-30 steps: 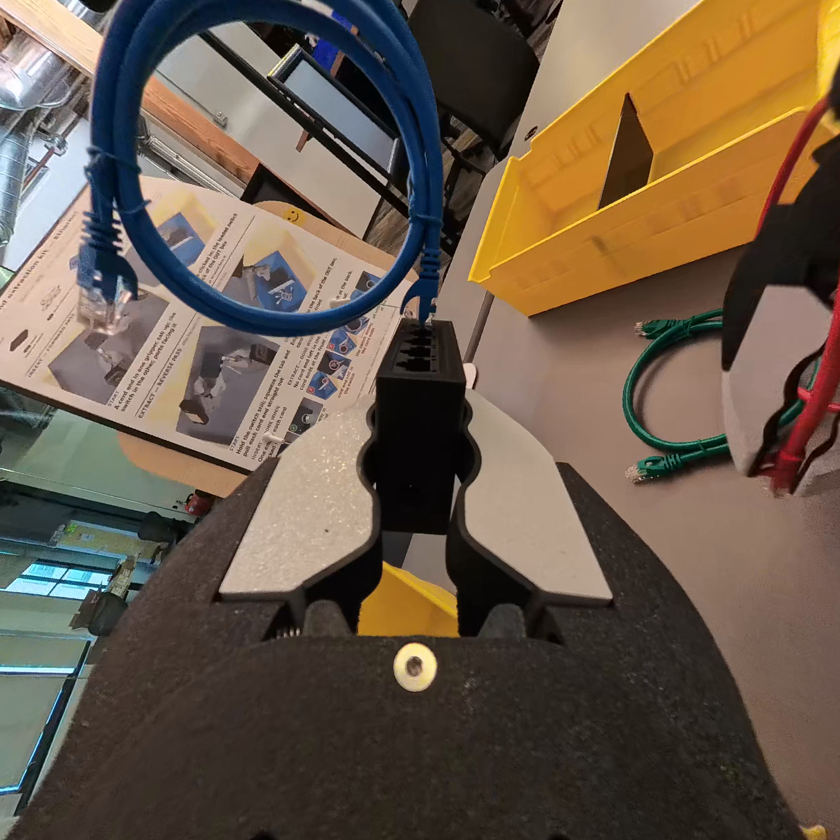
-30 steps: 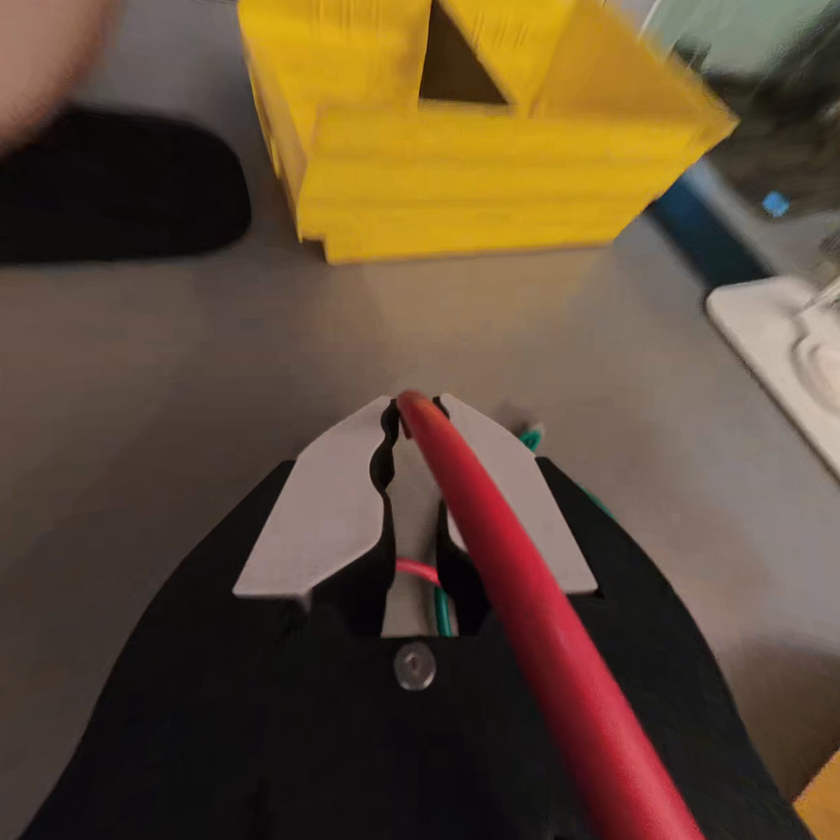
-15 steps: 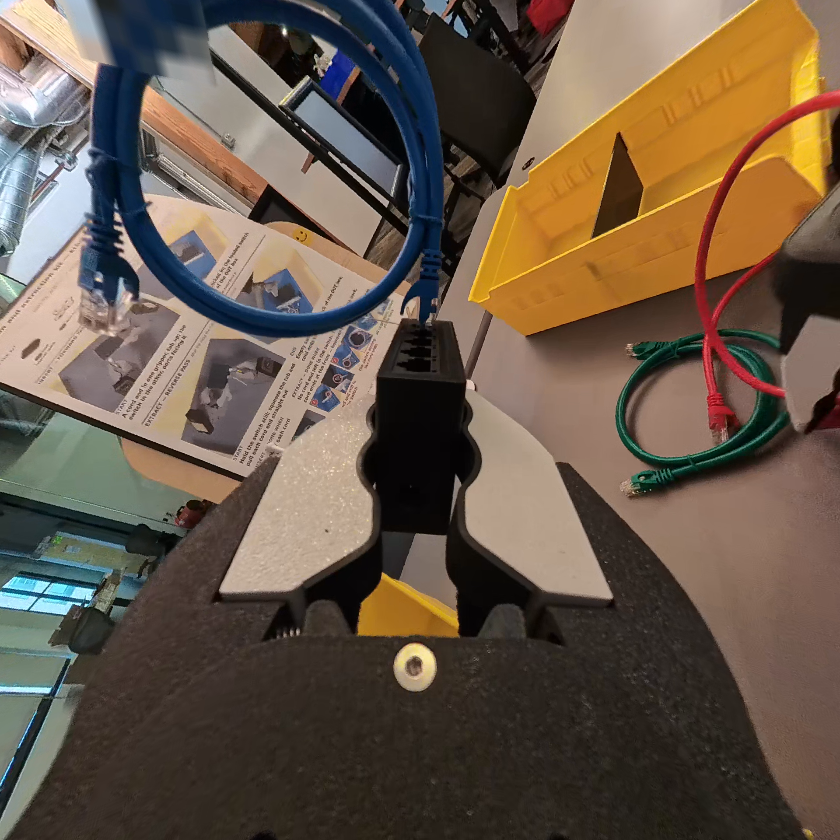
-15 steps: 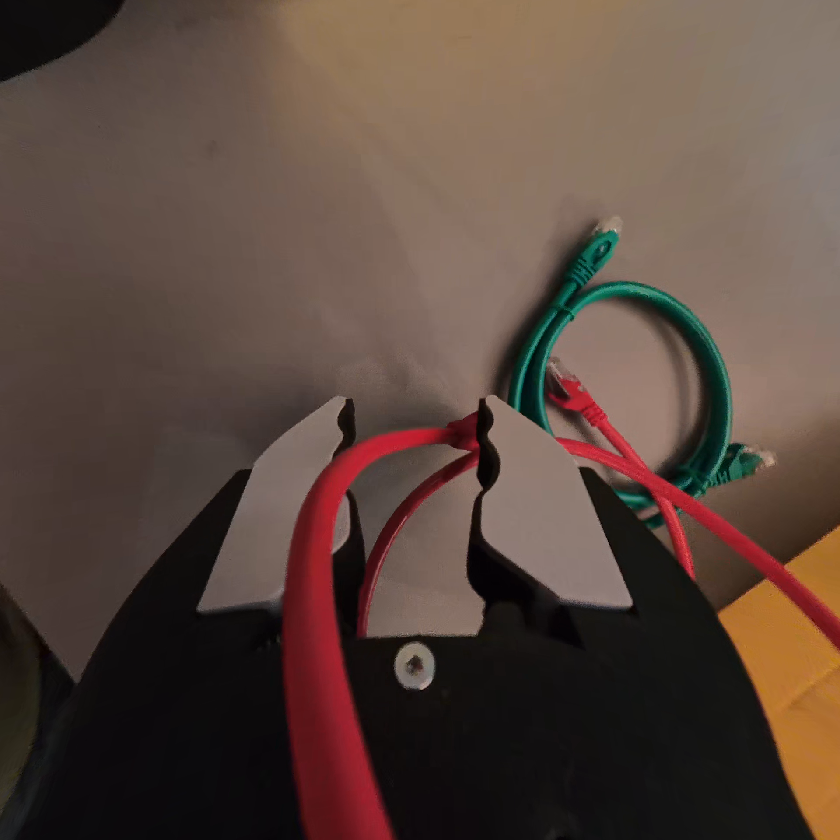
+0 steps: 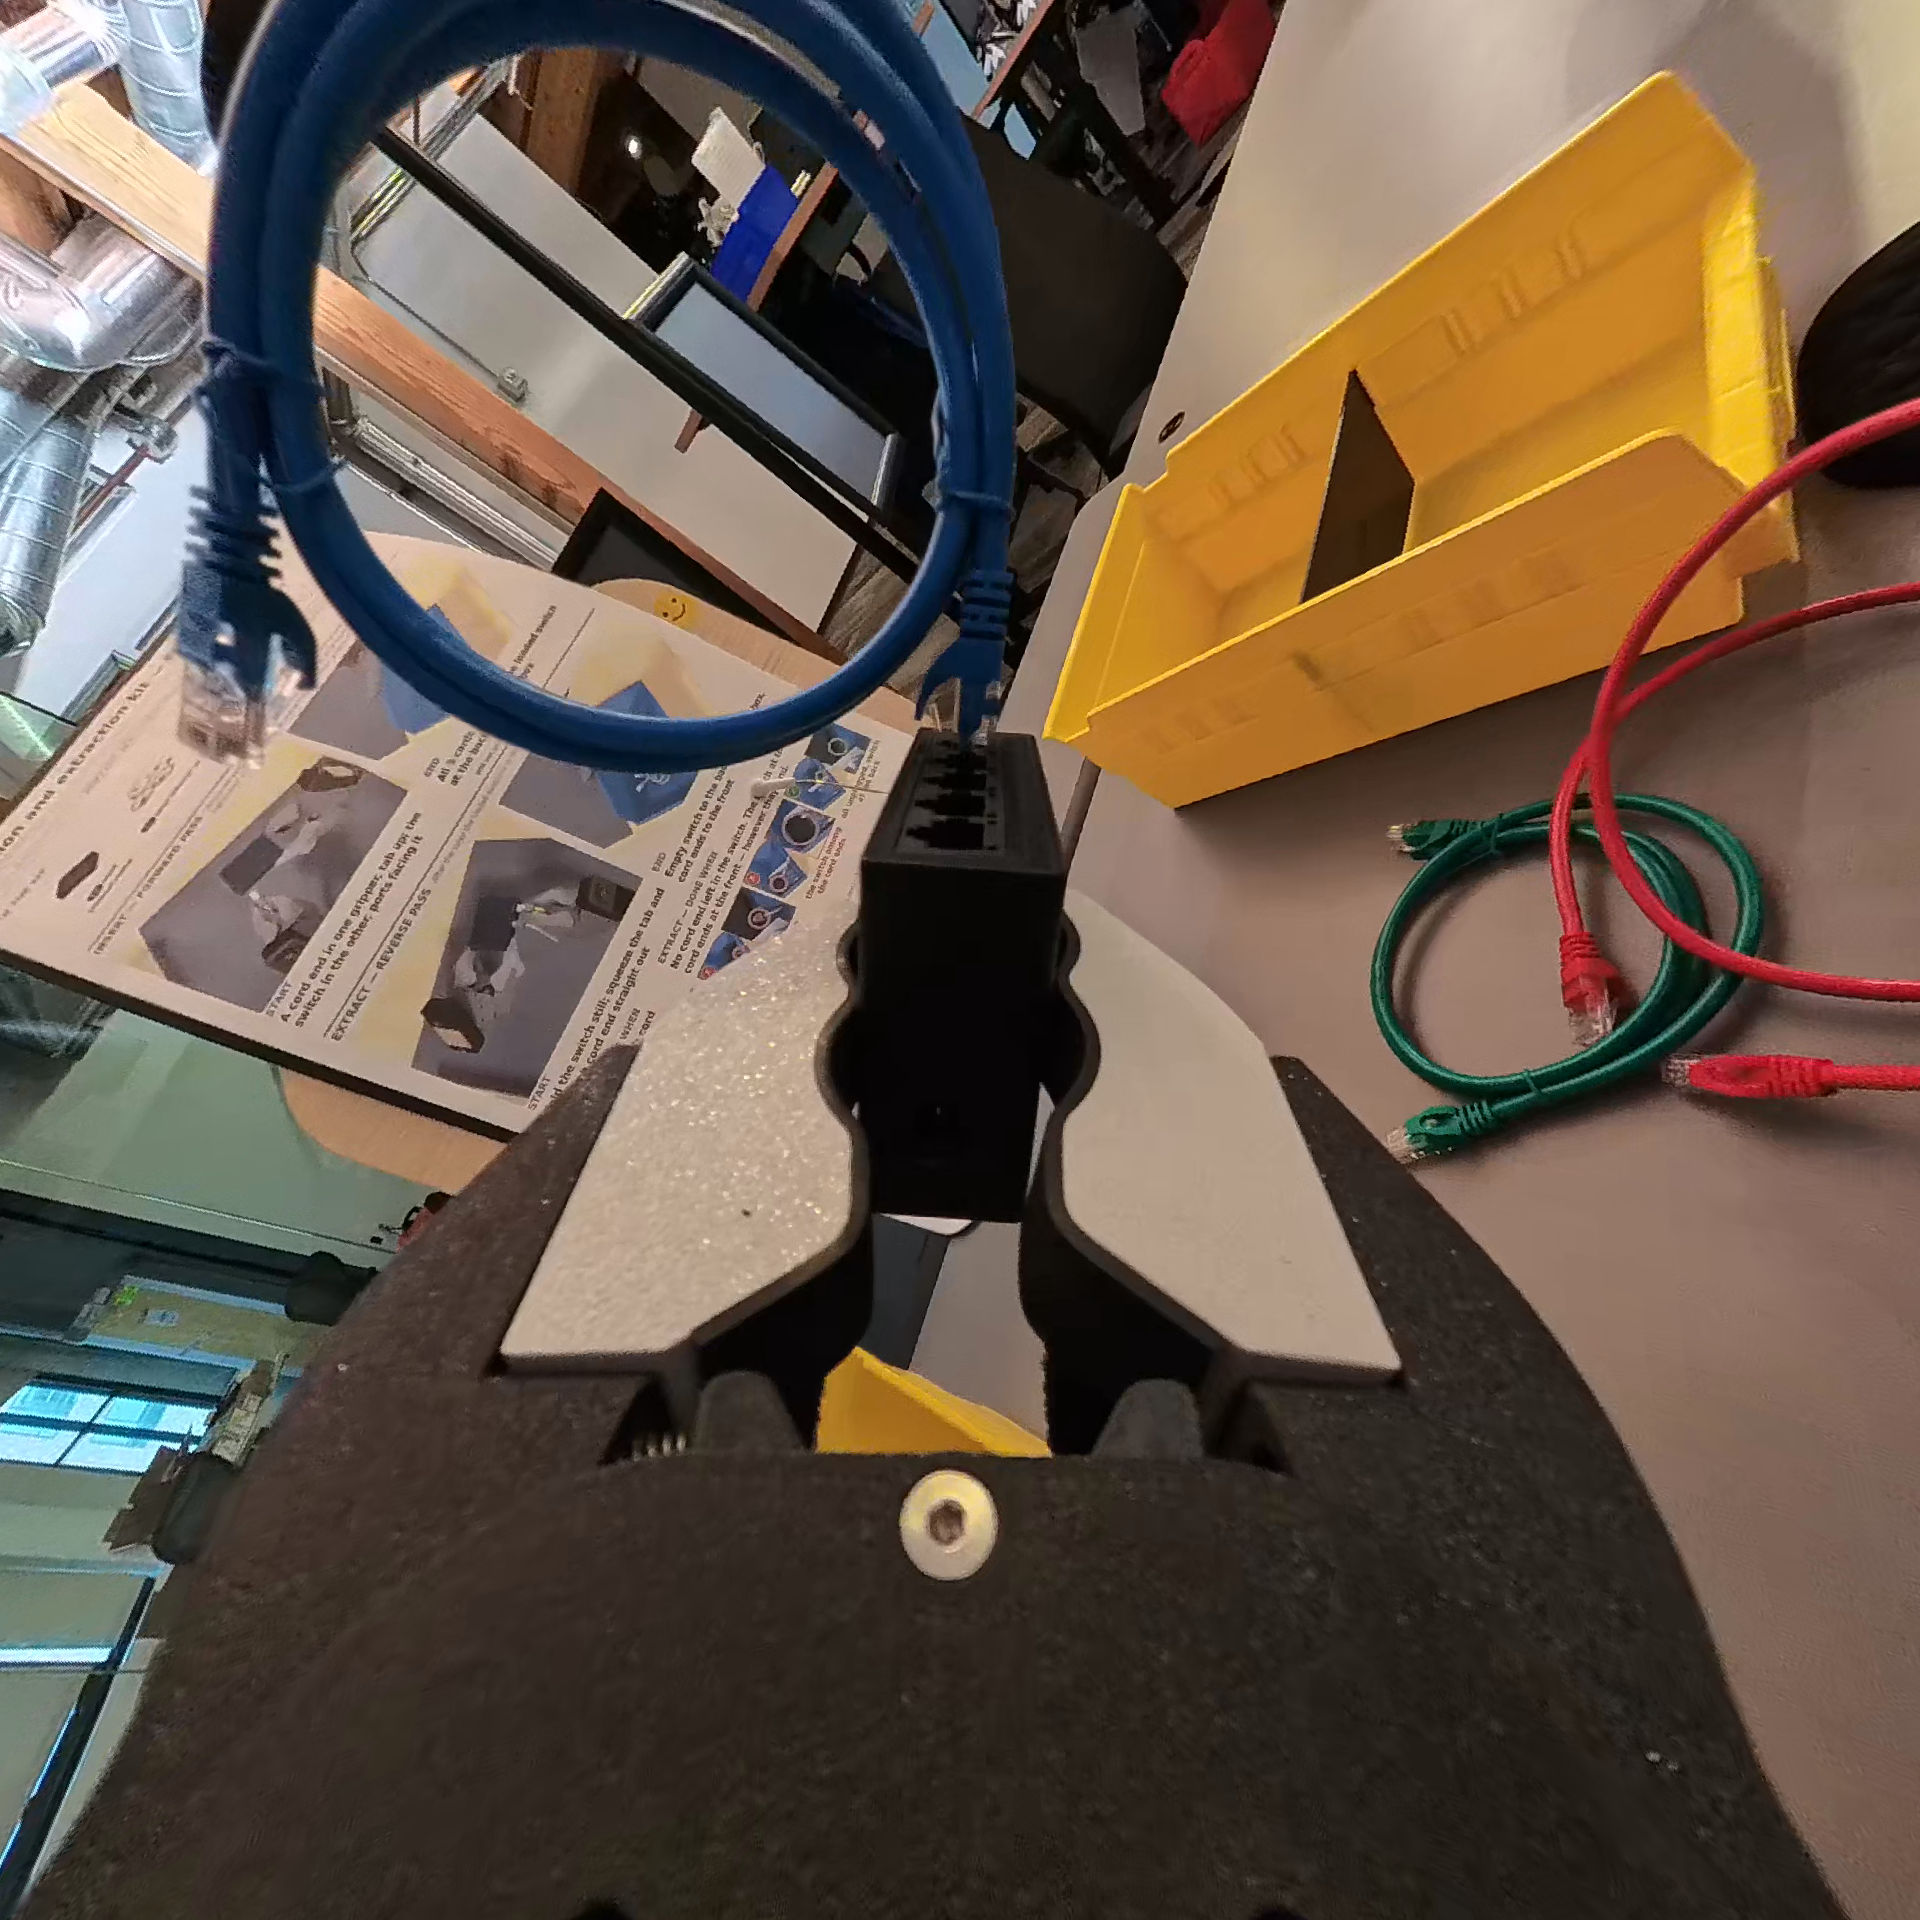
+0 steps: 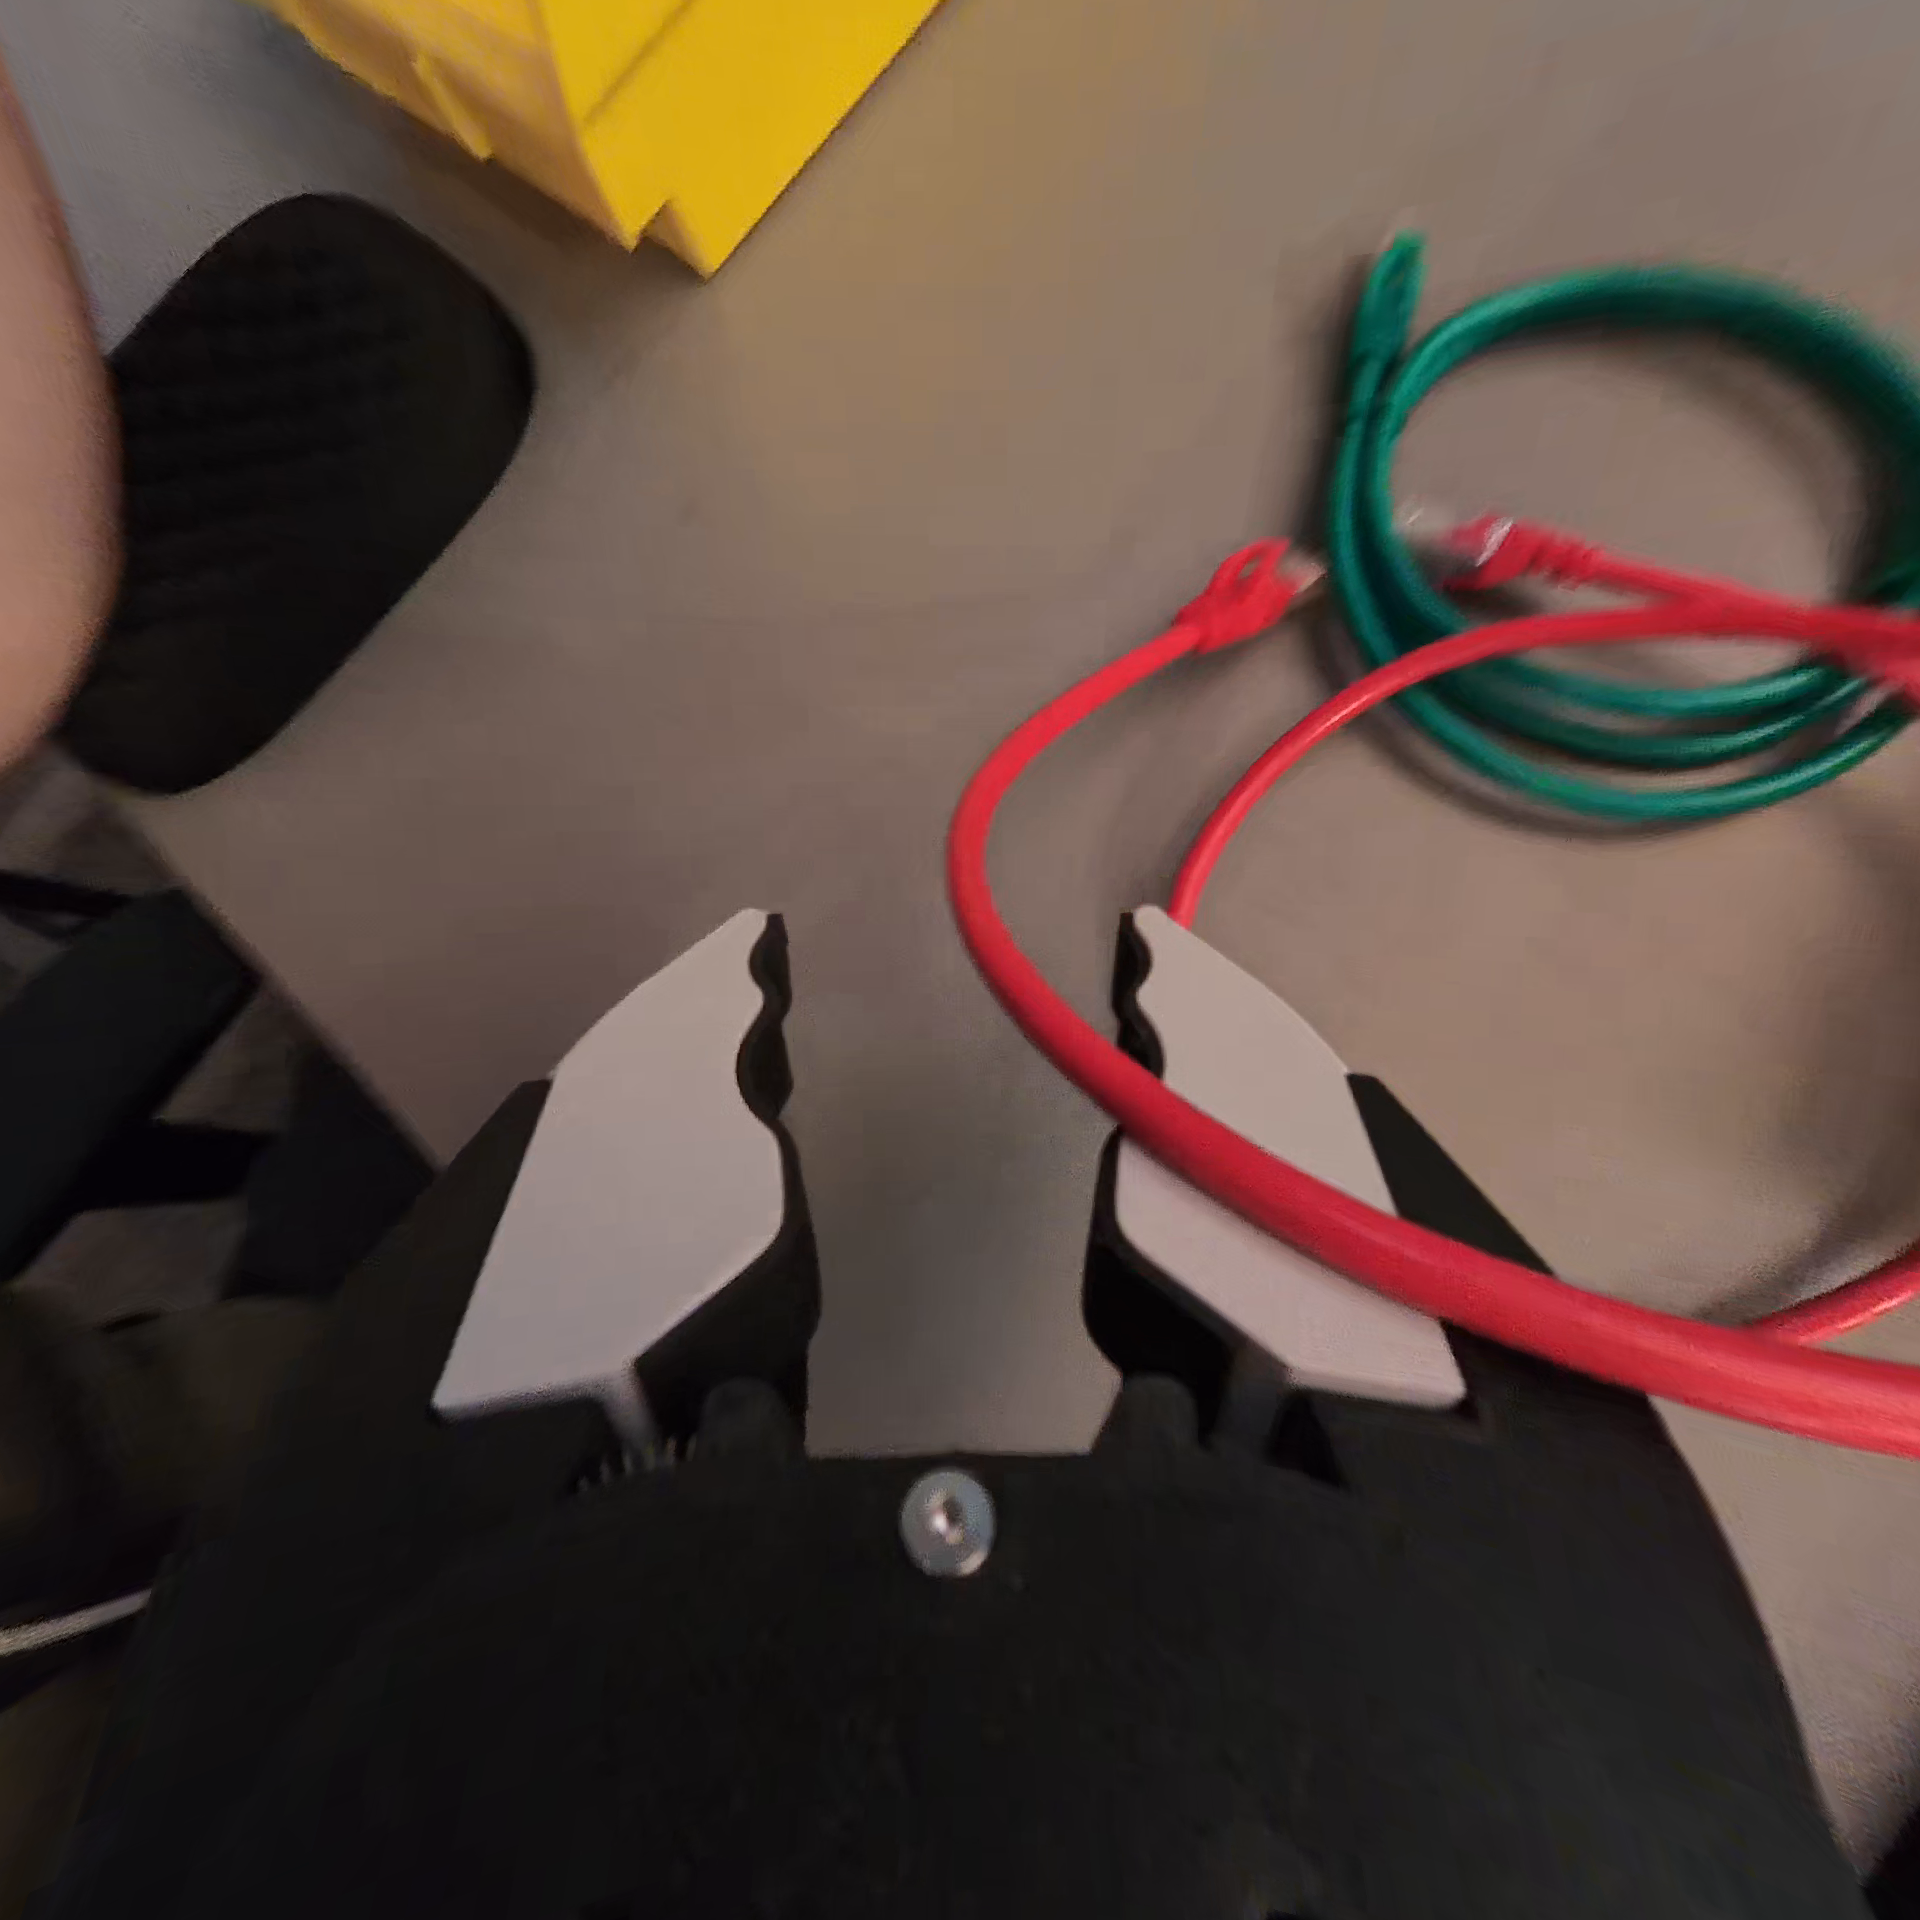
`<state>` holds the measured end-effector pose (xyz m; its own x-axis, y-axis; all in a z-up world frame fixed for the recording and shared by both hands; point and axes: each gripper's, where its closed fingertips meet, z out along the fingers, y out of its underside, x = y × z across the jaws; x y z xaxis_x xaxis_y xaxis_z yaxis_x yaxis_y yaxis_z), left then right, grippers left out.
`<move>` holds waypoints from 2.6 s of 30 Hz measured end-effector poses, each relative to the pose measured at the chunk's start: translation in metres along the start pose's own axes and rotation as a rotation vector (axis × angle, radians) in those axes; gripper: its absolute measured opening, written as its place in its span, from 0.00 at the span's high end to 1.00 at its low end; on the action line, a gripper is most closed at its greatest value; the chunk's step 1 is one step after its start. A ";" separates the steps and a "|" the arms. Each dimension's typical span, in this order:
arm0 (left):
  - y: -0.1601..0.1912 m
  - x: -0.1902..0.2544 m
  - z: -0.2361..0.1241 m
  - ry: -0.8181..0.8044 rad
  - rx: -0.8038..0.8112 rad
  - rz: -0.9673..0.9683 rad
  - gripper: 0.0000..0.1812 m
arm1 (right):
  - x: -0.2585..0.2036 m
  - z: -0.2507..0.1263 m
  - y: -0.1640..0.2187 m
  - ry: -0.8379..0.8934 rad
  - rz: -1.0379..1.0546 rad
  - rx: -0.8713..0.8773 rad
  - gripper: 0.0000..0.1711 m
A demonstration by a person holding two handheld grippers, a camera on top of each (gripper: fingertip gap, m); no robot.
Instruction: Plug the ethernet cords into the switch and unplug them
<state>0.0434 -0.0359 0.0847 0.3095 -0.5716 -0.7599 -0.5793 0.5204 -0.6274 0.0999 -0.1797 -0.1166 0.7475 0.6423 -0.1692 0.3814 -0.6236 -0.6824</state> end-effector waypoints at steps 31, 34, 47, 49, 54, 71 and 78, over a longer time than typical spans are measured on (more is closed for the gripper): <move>-0.019 -0.011 -0.009 -0.071 0.053 -0.021 0.84 | 0.055 0.042 -0.043 0.456 -0.064 0.093 0.84; -0.022 -0.012 -0.012 -0.075 0.062 -0.019 0.84 | 0.055 0.049 -0.038 0.446 -0.044 0.071 0.85; -0.031 -0.009 -0.016 -0.068 0.091 -0.007 0.84 | 0.060 0.064 -0.023 0.371 0.069 0.051 0.87; -0.031 -0.010 -0.016 -0.071 0.092 -0.007 0.84 | 0.059 0.065 -0.023 0.346 0.073 0.053 0.88; -0.030 -0.010 -0.016 -0.066 0.089 -0.013 0.84 | 0.056 0.067 -0.025 0.324 0.016 0.043 0.87; -0.003 0.004 0.008 -0.042 -0.008 0.066 0.84 | 0.019 -0.048 -0.124 -0.101 -0.268 0.303 0.93; 0.009 0.034 0.037 0.007 -0.068 0.161 0.84 | 0.036 -0.113 -0.166 -0.016 -0.373 0.184 0.93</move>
<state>0.0765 -0.0273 0.0476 0.2036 -0.4886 -0.8484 -0.6705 0.5619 -0.4845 0.1253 -0.1032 0.0715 0.5669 0.8172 0.1038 0.5201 -0.2574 -0.8144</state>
